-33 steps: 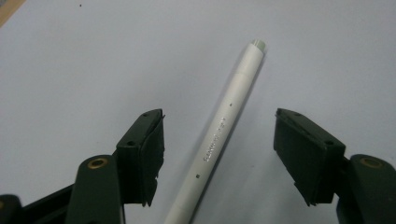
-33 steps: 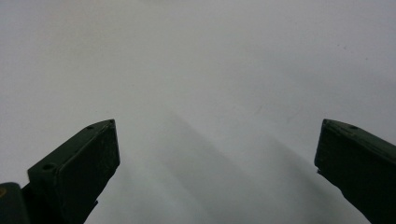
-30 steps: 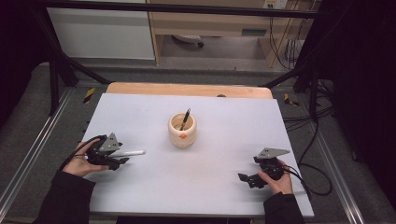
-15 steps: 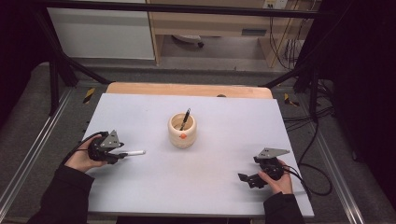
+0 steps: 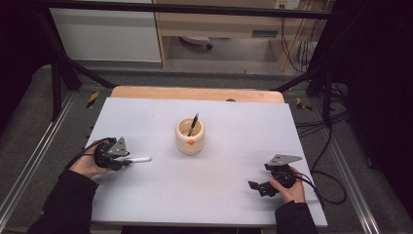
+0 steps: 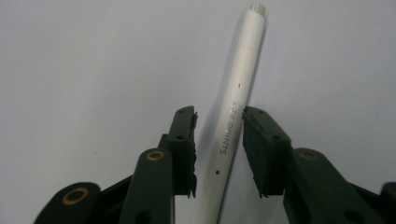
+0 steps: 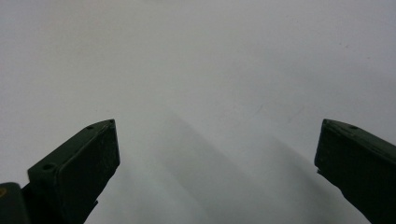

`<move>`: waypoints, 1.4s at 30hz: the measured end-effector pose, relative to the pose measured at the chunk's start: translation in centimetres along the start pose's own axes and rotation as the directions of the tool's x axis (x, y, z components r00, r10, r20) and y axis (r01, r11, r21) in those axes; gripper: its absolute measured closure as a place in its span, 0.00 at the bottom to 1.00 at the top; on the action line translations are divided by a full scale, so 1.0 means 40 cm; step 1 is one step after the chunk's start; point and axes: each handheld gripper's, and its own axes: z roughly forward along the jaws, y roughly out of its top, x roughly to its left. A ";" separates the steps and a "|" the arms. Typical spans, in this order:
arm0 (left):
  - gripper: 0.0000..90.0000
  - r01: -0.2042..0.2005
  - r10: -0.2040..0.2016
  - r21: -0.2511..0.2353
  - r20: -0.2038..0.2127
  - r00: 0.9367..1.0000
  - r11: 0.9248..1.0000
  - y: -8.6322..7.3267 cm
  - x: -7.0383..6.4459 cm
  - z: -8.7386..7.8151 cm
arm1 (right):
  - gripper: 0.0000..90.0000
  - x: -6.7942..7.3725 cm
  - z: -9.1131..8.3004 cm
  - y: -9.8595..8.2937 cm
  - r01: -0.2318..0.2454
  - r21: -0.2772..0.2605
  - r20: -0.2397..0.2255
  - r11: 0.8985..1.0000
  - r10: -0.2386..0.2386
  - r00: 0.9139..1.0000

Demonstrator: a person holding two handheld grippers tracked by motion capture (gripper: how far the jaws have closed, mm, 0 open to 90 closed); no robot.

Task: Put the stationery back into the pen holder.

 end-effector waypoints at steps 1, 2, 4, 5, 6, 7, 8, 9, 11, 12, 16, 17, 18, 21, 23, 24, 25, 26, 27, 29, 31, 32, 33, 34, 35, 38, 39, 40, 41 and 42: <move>0.74 -0.005 0.005 0.011 0.004 1.000 1.000 -0.002 0.001 0.000 | 0.01 0.000 -0.001 0.000 0.000 -0.001 0.000 1.000 0.000 1.000; 0.75 -0.007 0.006 0.016 0.010 1.000 1.000 -0.004 0.002 0.000 | 0.01 0.001 -0.001 0.000 -0.004 -0.004 -0.001 1.000 0.004 1.000; 0.76 -0.006 0.006 0.022 0.020 1.000 1.000 -0.005 0.002 0.001 | 0.01 0.001 -0.002 0.000 -0.005 -0.005 -0.002 1.000 0.005 1.000; 0.77 -0.011 0.011 0.028 0.022 1.000 1.000 -0.006 0.003 0.001 | 0.01 0.001 -0.002 0.000 -0.005 -0.005 -0.001 1.000 0.005 1.000; 0.78 -0.016 0.015 0.033 0.024 1.000 0.999 -0.006 0.004 0.001 | 0.01 0.001 -0.001 0.000 -0.005 -0.004 -0.002 1.000 0.005 1.000; 0.78 -0.015 0.014 0.034 0.026 1.000 0.999 -0.006 0.004 0.001 | 0.01 0.000 -0.001 0.000 0.000 -0.002 -0.001 1.000 0.000 1.000; 0.79 -0.016 0.015 0.034 0.032 0.999 0.999 -0.006 0.005 0.001 | 0.01 0.000 -0.001 0.000 0.000 -0.002 -0.002 1.000 0.000 1.000; 0.80 -0.017 0.015 0.035 0.033 0.999 0.999 -0.006 0.006 0.002 | 0.01 0.000 0.000 0.000 0.000 -0.002 -0.002 1.000 0.000 1.000; 0.81 -0.020 0.018 0.041 0.039 0.999 0.999 -0.005 0.007 0.002 | 0.01 0.000 0.000 0.000 0.000 -0.002 -0.002 1.000 0.000 1.000; 0.81 -0.022 0.020 0.043 0.042 0.999 0.999 -0.004 0.007 0.003 | 0.01 0.000 0.000 0.000 0.000 -0.002 -0.002 1.000 0.000 1.000; 0.82 -0.030 0.027 0.045 0.052 0.998 0.999 -0.003 0.011 0.004 | 0.01 0.000 -0.001 0.000 0.000 -0.001 -0.002 1.000 0.000 1.000; 0.82 -0.030 0.028 0.043 0.055 0.998 0.999 -0.003 0.012 0.004 | 0.01 0.000 0.000 0.000 0.000 -0.002 -0.003 1.000 0.000 1.000; 0.83 -0.032 0.029 0.042 0.058 0.998 0.999 -0.003 0.012 0.004 | 0.01 0.000 0.000 0.000 0.000 -0.002 -0.003 1.000 0.000 1.000; 0.84 -0.044 0.041 0.044 0.065 0.997 0.998 -0.002 0.012 0.004 | 0.01 0.001 0.000 0.000 -0.003 0.001 -0.005 1.000 0.003 1.000; 0.86 -0.050 0.047 0.045 0.072 0.996 0.998 -0.002 0.012 0.004 | 0.01 0.001 0.000 0.000 -0.002 0.000 -0.008 1.000 0.002 1.000; 0.87 -0.051 0.048 0.045 0.075 0.996 0.998 -0.002 0.013 0.004 | 0.01 0.002 0.000 0.000 -0.005 0.000 -0.009 1.000 0.005 1.000; 0.87 -0.052 0.049 0.045 0.076 0.996 0.998 -0.002 0.013 0.004 | 0.01 0.001 0.000 0.000 -0.004 -0.001 -0.009 1.000 0.004 1.000; 0.87 -0.053 0.050 0.044 0.081 0.995 0.998 -0.002 0.014 0.003 | 0.01 0.001 0.000 0.000 -0.001 -0.001 -0.008 1.000 0.001 1.000; 0.87 -0.054 0.050 0.044 0.083 0.995 0.998 -0.002 0.014 0.003 | 0.01 0.001 0.001 0.000 -0.004 0.001 -0.009 1.000 0.004 1.000; 0.87 -0.050 0.046 0.047 0.084 0.995 0.998 -0.003 0.015 0.002 | 0.01 0.002 0.001 0.000 -0.005 0.002 -0.009 1.000 0.005 1.000; 0.87 -0.053 0.048 0.060 0.076 0.996 0.997 -0.002 0.015 -0.001 | 0.01 0.001 0.001 0.000 -0.002 0.000 -0.010 1.000 0.002 1.000; 0.87 -0.049 0.045 0.058 0.070 0.997 0.997 -0.002 0.016 -0.003 | 0.01 0.001 0.001 0.000 -0.002 -0.001 -0.009 1.000 0.002 1.000; 0.87 -0.044 0.040 0.049 0.068 0.997 0.998 -0.003 0.017 -0.006 | 0.01 0.001 0.001 0.000 -0.004 0.000 -0.010 1.000 0.004 1.000; 0.87 -0.036 0.033 0.044 0.066 0.997 0.998 -0.002 0.017 -0.010 | 0.01 0.001 0.001 0.000 -0.004 -0.001 -0.011 1.000 0.004 1.000; 0.87 -0.031 0.029 0.037 0.065 0.997 0.999 -0.002 0.017 -0.013 | 0.01 0.001 0.000 0.000 -0.004 -0.001 -0.012 1.000 0.004 1.000; 0.87 -0.018 0.017 0.019 0.062 0.998 1.000 0.001 0.014 -0.024 | 0.01 0.001 0.000 0.001 -0.004 -0.005 -0.012 1.000 0.004 1.000; 0.87 -0.015 0.014 0.010 0.061 0.998 1.000 0.002 0.011 -0.027 | 0.01 0.002 -0.001 0.001 -0.004 -0.006 -0.013 1.000 0.004 1.000; 0.87 -0.016 0.015 0.009 0.063 0.998 1.000 0.004 0.010 -0.031 | 0.01 0.002 -0.001 0.001 -0.002 -0.007 -0.013 1.000 0.001 1.000; 0.87 -0.013 0.013 0.002 0.062 0.998 1.000 0.005 0.007 -0.034 | 0.01 0.002 -0.001 0.001 -0.001 -0.009 -0.014 1.000 0.001 1.000; 0.87 -0.010 0.010 -0.002 0.062 0.998 1.000 0.006 0.004 -0.036 | 0.01 0.003 -0.001 0.001 -0.002 -0.009 -0.015 1.000 0.002 1.000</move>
